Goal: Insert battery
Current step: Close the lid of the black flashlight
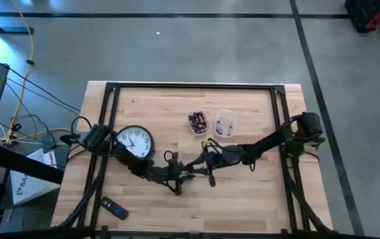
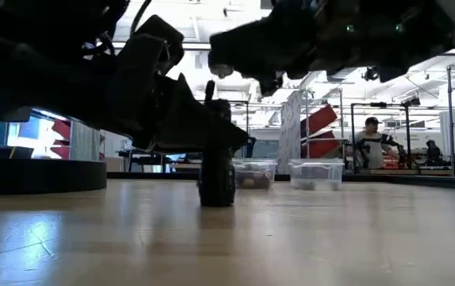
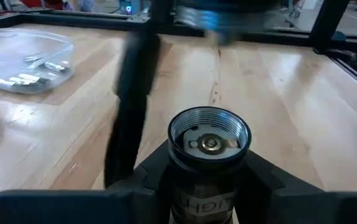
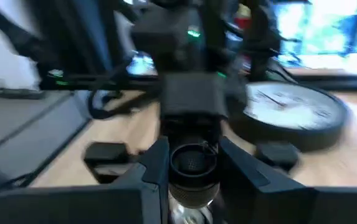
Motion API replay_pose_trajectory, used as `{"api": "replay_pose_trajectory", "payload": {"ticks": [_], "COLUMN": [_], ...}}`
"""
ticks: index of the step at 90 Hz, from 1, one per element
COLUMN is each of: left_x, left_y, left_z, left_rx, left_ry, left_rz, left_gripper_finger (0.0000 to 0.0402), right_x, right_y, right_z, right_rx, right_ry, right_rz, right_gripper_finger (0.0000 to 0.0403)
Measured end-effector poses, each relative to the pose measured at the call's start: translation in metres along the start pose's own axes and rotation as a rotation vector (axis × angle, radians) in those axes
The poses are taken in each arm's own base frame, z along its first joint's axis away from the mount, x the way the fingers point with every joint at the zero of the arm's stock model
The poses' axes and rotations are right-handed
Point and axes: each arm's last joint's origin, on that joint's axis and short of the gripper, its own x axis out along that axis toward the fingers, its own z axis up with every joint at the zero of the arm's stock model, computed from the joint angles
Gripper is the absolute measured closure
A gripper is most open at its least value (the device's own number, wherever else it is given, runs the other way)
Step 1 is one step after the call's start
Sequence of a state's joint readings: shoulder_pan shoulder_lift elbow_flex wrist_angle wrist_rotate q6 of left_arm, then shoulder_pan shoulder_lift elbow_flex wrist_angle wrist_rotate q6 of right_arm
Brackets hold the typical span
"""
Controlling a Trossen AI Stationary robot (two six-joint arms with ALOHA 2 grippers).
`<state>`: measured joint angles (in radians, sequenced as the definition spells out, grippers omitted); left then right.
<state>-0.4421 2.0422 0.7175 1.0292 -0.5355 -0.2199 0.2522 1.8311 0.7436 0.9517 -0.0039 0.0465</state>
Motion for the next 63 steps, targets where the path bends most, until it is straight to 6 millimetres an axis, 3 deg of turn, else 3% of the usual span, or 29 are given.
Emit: {"api": "replay_pose_trajectory", "payload": {"ticks": [40, 63], "left_x": [0.004, 0.005], "left_y": [-0.005, -0.004], "left_z": [0.006, 0.007], "left_rx": [0.06, 0.109], "left_ry": [-0.014, -0.018], "left_rz": [-0.083, -0.088], "left_gripper_finger": [0.0305, 0.0305], "right_x": [0.002, 0.008], "right_y": [-0.013, -0.015], "right_z": [-0.009, -0.025], "right_rx": [-0.079, -0.044], "right_ry": [0.011, 0.0], "right_rz": [0.177, 0.23], "right_gripper_finger": [0.0331, 0.0331]}}
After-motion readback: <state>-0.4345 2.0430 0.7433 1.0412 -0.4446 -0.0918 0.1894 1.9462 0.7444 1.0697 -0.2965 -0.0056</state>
